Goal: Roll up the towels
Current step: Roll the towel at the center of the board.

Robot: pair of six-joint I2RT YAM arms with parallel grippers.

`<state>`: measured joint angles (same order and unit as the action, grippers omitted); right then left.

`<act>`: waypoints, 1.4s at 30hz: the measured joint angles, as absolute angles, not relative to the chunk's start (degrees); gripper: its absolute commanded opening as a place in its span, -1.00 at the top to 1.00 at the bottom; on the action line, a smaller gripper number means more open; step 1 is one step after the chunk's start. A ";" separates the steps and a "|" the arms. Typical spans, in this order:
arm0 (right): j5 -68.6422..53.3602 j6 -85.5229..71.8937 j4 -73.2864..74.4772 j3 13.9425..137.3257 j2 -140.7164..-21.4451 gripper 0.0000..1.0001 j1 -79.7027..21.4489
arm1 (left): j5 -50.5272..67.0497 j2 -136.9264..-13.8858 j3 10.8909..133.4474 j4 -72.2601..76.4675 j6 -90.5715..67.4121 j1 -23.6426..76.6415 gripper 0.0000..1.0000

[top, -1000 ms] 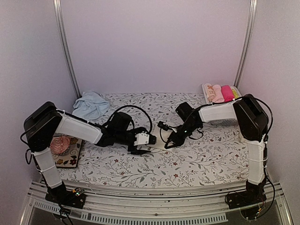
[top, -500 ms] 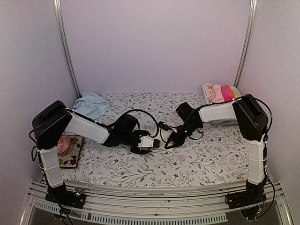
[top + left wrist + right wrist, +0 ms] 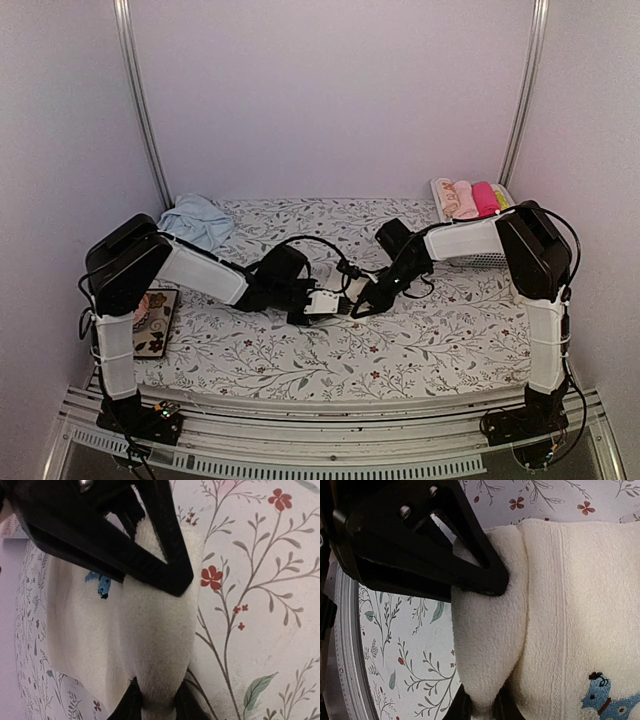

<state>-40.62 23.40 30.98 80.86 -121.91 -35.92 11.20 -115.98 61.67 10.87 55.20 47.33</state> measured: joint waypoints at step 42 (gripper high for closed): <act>-6.17 40.95 1.26 46.17 -95.04 -0.46 -49.21 | 39.57 -136.20 106.39 -45.74 33.32 43.72 0.49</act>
<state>-6.17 40.95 1.26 46.17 -95.04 -49.21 39.57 -136.20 106.39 -45.74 33.32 43.72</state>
